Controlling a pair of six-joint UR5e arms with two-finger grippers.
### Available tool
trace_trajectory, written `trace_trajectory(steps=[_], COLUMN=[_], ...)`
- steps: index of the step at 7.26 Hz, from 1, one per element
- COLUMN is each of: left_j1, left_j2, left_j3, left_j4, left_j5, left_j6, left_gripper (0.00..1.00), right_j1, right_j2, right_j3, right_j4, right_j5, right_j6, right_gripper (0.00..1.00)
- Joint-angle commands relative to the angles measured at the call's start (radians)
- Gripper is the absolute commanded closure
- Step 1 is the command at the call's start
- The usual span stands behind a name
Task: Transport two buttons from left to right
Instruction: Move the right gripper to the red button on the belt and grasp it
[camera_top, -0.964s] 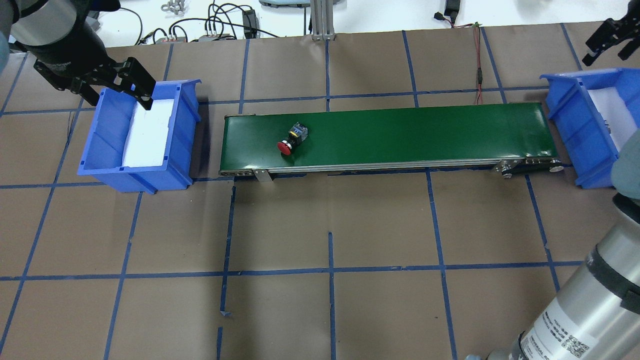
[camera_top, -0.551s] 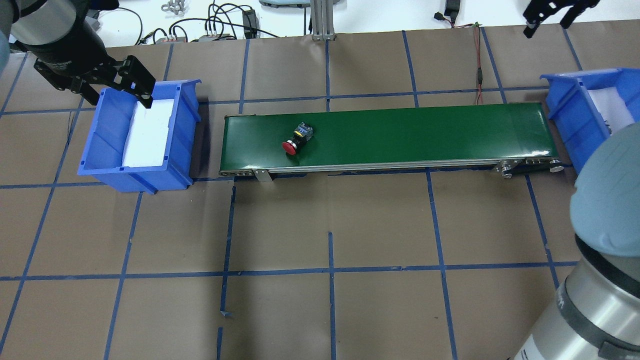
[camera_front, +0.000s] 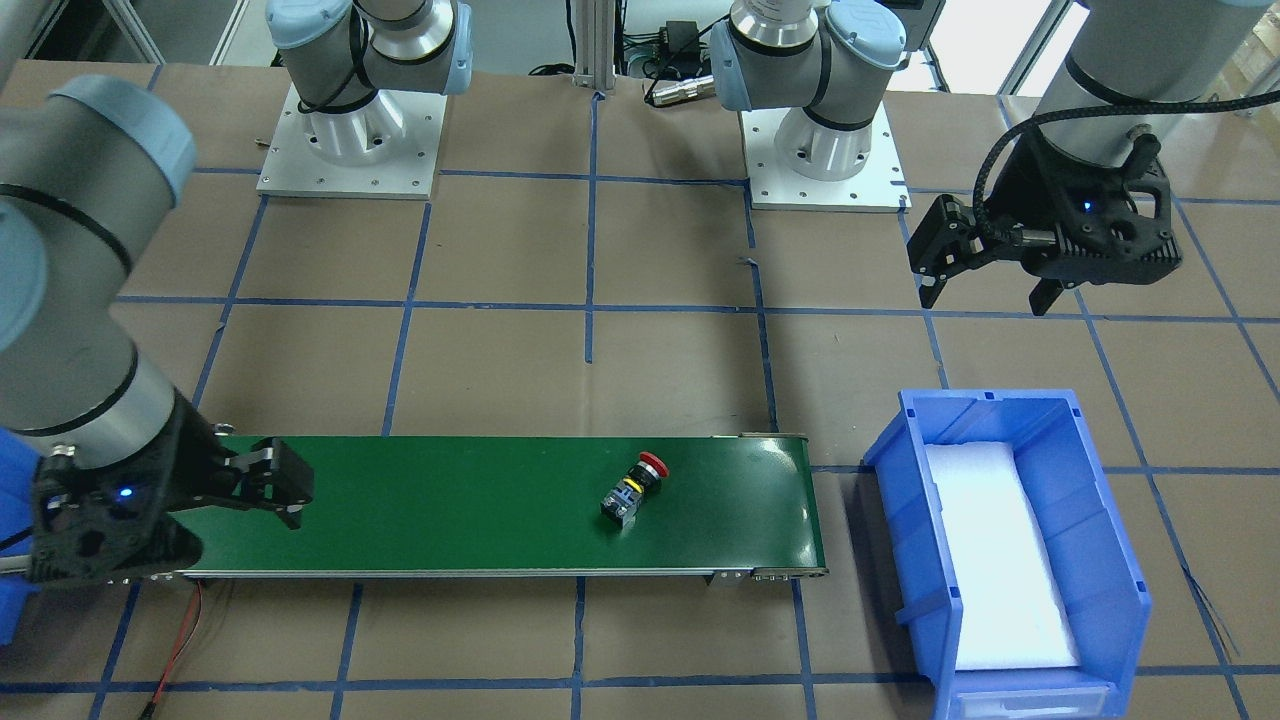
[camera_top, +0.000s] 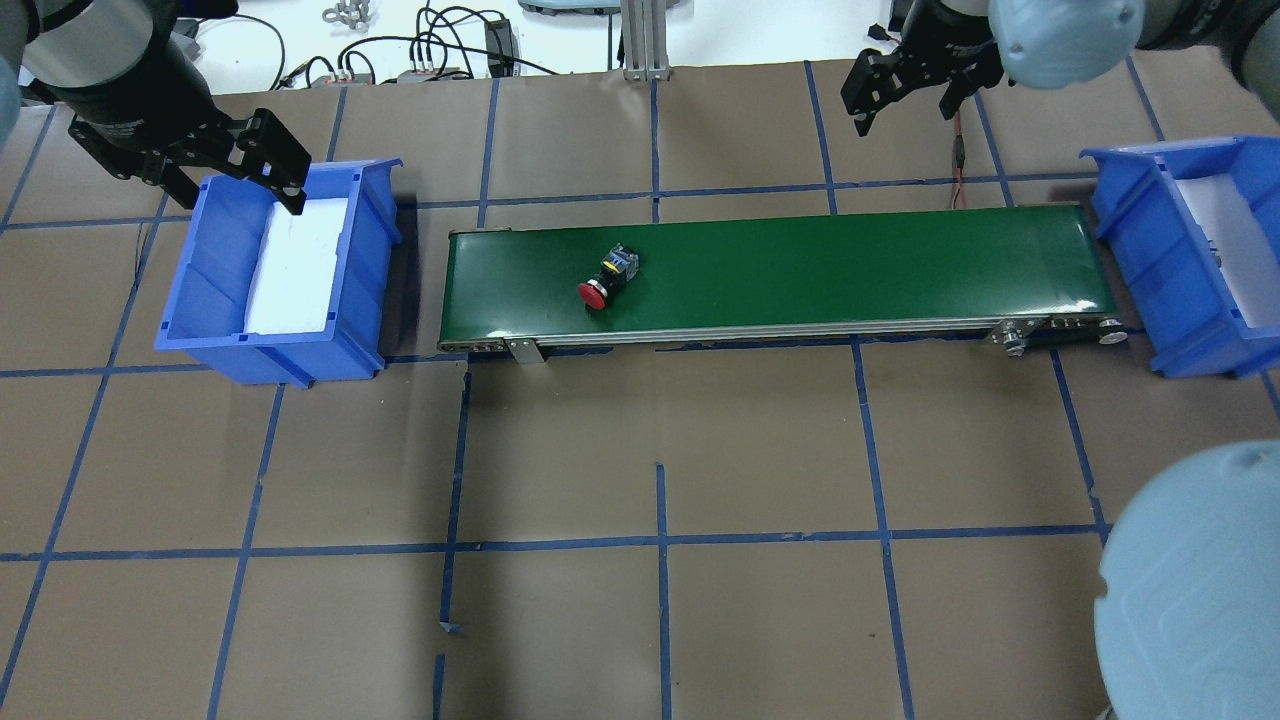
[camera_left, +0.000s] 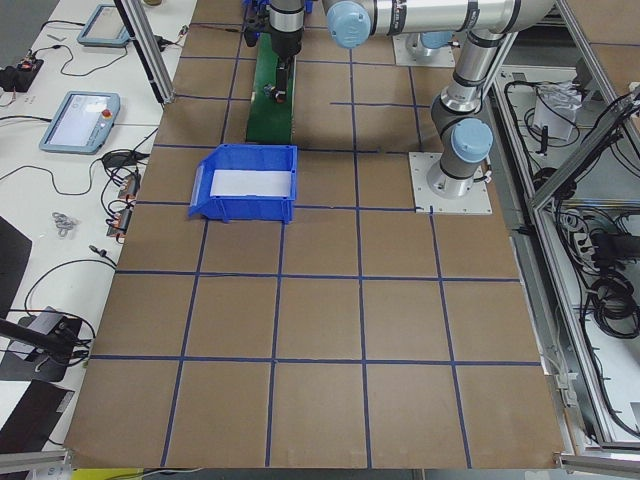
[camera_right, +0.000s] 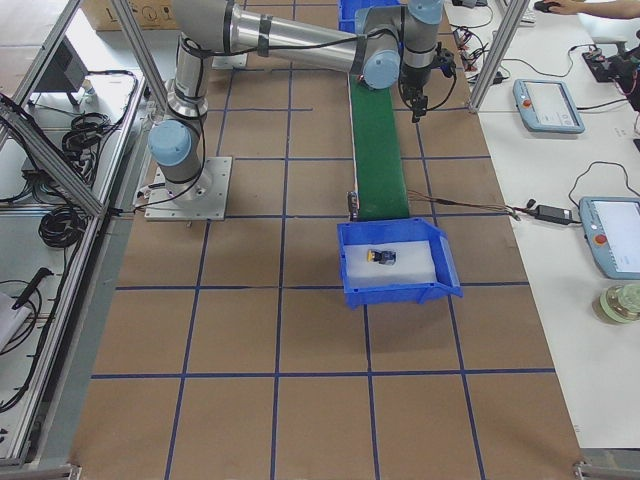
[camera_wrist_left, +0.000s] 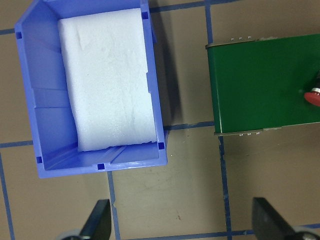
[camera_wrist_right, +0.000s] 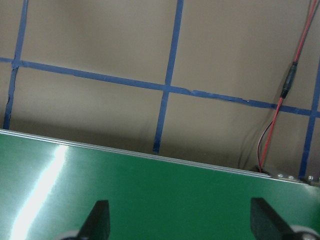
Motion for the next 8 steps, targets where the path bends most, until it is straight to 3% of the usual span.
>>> trace_trajectory(steps=[1,2,5,8], left_j1=[0.001,0.001,0.001,0.001], left_j2=[-0.001,-0.001,-0.001,-0.007], left_j3=[-0.001,0.0,-0.001,0.008], left_j4=[0.0,0.0,0.001,0.0], left_j5=[0.0,0.0,0.0,0.0], left_j6=[0.0,0.0,0.001,0.002], left_gripper=[0.0,0.0,0.0,0.0], right_j1=[0.05,0.087,0.095,0.182], right_j2=[-0.009,-0.005,0.009,0.014], right_j3=[0.045,0.059,0.119,0.171], right_j4=[-0.042,-0.071,-0.074,-0.076], right_j5=[0.004,0.012,0.009,0.003], right_j6=[0.011,0.067,0.534,0.683], right_gripper=[0.0,0.01,0.01,0.01])
